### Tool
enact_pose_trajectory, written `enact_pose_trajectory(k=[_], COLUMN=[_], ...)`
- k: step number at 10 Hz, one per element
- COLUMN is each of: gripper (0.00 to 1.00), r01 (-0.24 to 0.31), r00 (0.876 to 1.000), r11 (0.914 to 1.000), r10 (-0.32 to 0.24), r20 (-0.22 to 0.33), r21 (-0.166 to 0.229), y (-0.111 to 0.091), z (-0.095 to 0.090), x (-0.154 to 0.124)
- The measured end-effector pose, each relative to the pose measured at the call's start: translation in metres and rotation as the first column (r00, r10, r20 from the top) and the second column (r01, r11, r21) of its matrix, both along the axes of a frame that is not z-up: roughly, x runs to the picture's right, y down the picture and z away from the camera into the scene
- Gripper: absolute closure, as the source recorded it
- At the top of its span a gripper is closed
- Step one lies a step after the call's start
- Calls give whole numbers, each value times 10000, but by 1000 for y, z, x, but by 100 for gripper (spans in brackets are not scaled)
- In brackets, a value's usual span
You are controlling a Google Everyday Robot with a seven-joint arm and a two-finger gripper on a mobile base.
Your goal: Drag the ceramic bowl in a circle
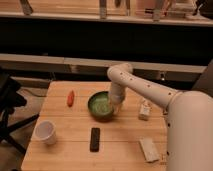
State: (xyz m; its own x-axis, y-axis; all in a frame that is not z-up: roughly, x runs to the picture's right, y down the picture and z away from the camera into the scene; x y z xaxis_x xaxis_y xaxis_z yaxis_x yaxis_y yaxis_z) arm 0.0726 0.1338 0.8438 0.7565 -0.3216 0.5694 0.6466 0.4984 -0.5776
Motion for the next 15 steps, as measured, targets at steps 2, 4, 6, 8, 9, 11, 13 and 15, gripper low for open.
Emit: enact_pose_trajectory(k=[2, 4, 6, 8, 9, 11, 13, 15], gripper=[99, 99, 99, 99, 99, 99, 99, 99], r01=[41, 147, 197, 276, 256, 230, 267, 336], r00=[10000, 9998, 9997, 9994, 9993, 9992, 9989, 9985], r11=[9999, 9997, 9993, 9989, 9987, 9984, 9982, 9976], r10=[-42, -149, -203, -284, -267, -246, -287, -362], r20=[-74, -110, -163, -210, -245, -304, -360, -405], r21=[-102, -219, -309, -389, -443, -523, -541, -613], y=[-1, -1, -1, -2, -1, -1, -2, -2], z=[2, 3, 5, 5, 3, 2, 1, 1], x=[14, 5, 4, 8, 11, 16, 17, 15])
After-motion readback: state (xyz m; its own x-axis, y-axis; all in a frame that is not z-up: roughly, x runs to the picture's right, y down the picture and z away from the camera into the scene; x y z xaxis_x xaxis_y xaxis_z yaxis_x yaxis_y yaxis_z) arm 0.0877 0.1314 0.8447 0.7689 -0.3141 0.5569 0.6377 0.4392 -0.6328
